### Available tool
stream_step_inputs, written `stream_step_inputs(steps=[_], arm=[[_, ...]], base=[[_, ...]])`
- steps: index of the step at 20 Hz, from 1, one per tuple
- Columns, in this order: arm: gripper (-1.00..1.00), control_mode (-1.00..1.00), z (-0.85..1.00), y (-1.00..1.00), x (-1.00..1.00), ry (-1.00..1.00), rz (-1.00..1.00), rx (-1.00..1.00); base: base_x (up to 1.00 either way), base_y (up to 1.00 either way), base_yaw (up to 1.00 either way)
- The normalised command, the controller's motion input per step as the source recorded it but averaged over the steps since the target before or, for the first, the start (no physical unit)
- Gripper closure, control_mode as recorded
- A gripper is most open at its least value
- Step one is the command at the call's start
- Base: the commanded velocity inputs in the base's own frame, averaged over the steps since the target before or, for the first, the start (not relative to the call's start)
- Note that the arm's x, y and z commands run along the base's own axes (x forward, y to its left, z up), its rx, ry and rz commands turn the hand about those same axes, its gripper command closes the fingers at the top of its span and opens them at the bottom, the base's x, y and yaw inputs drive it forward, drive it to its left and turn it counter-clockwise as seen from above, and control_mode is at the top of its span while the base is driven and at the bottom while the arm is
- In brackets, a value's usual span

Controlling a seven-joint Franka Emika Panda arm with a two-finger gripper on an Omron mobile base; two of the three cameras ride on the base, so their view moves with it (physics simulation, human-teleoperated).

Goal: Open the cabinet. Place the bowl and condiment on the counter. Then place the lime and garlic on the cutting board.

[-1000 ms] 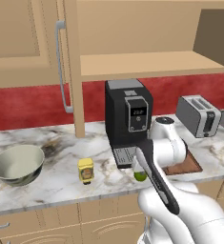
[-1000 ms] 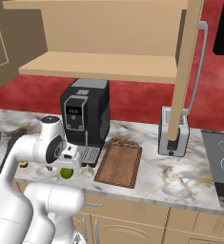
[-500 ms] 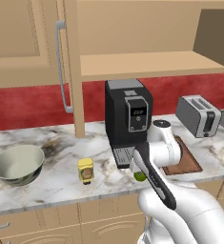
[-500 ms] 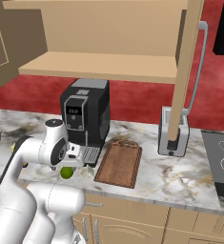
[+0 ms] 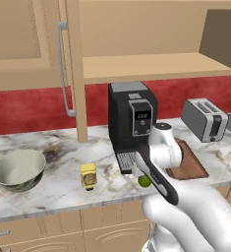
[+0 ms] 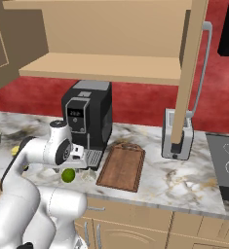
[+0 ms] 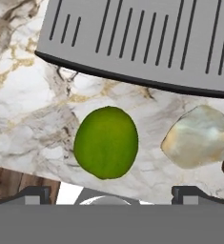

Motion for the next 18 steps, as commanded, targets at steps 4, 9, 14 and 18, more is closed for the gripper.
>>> stream_step_inputs(steps=[4, 9, 14, 18], arm=[[-1.0, -1.0, -0.44, 0.01, 0.06, 0.0, 0.02, 0.0], [-1.0, -1.0, -0.37, 0.0, 0.01, 0.0, 0.01, 0.0], [-1.0, -1.0, -0.39, 0.0, 0.0, 0.0, 0.0, 0.0], [-1.0, -1.0, -0.3, 0.0, -0.04, 0.0, 0.0, 0.0]], base=[[0.0, 0.0, 0.0], [0.0, 0.0, 0.0], [0.0, 0.0, 0.0], [0.0, 0.0, 0.0]])
